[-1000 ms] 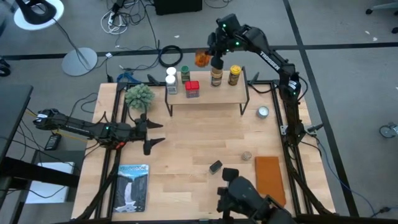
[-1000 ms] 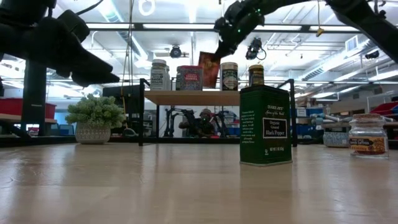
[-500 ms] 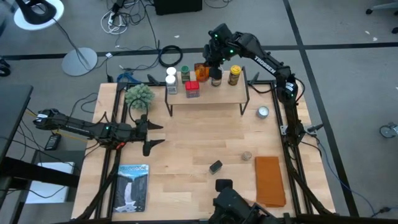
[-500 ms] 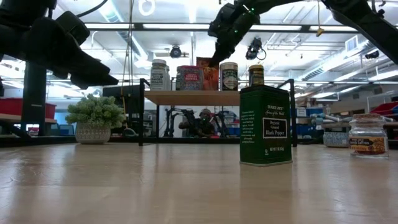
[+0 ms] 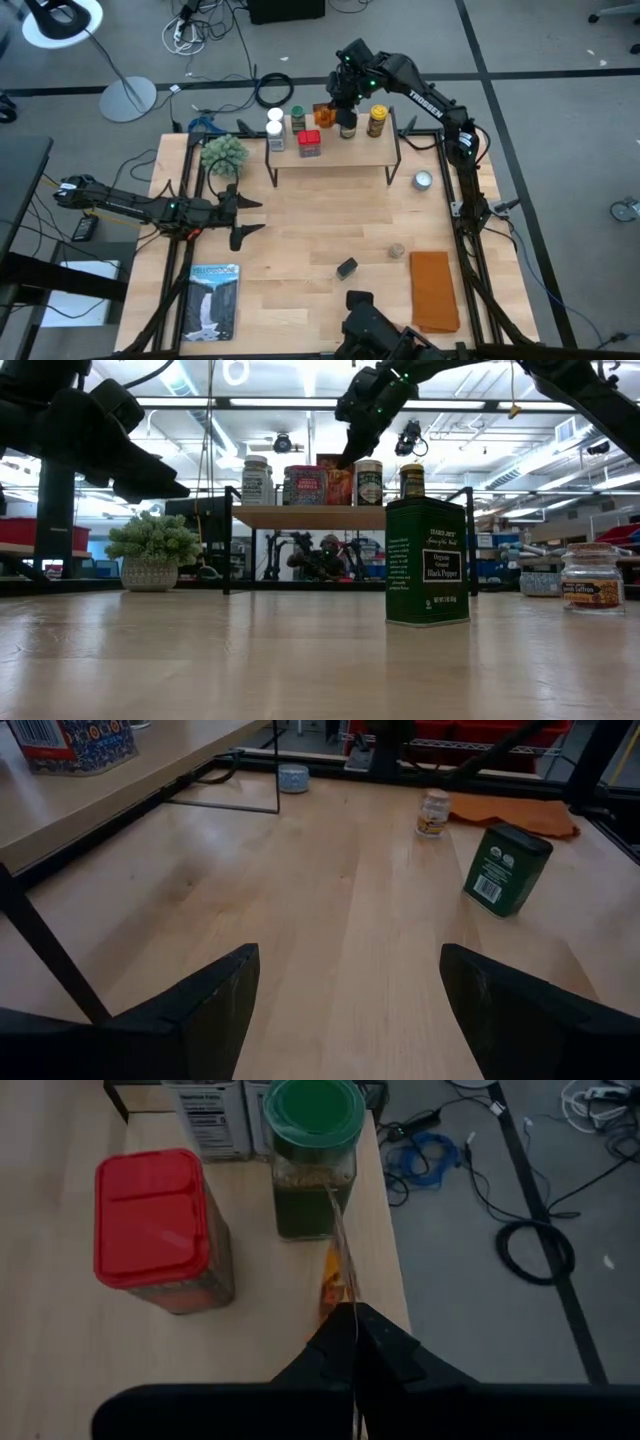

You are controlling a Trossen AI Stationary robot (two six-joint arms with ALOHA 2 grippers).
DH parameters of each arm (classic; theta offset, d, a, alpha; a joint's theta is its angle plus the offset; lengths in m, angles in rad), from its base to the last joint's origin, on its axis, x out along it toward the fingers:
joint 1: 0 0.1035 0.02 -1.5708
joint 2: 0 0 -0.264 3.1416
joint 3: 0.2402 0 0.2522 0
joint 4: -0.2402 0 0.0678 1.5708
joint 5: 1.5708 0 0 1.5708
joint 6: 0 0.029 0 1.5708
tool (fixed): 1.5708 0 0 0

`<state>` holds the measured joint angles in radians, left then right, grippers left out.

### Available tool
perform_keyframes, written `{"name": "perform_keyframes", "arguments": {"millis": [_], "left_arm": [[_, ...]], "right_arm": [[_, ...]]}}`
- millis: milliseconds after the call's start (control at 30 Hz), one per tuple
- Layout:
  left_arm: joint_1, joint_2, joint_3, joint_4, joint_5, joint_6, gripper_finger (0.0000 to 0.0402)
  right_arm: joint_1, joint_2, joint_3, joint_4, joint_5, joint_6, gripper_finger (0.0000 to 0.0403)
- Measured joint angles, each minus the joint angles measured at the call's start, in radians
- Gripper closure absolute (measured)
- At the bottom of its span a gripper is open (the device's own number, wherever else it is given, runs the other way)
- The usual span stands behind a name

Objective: Shelf spices
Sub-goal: Put the orange seasoning pack on the shelf

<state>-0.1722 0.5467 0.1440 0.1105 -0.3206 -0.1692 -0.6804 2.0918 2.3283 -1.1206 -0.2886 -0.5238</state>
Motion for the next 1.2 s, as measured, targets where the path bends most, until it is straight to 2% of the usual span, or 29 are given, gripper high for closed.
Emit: {"name": "perform_keyframes", "arguments": {"millis": [500,900,1200], "left_arm": [[0.0,0.0,0.0,0.002,0.0,-0.006,0.0085],[0.0,0.0,0.0,-0.001,0.0,-0.016,0.0085],[0.0,0.0,0.0,-0.006,0.0,-0.016,0.0085]], "right_arm": [[-0.002,-0.001,-0.073,0.031,-0.005,0.06,0.0401],[-0.002,-0.001,-0.077,0.032,0.0,0.055,0.0393],[-0.002,-0.005,-0.077,0.037,0.028,0.052,0.0353]]}}
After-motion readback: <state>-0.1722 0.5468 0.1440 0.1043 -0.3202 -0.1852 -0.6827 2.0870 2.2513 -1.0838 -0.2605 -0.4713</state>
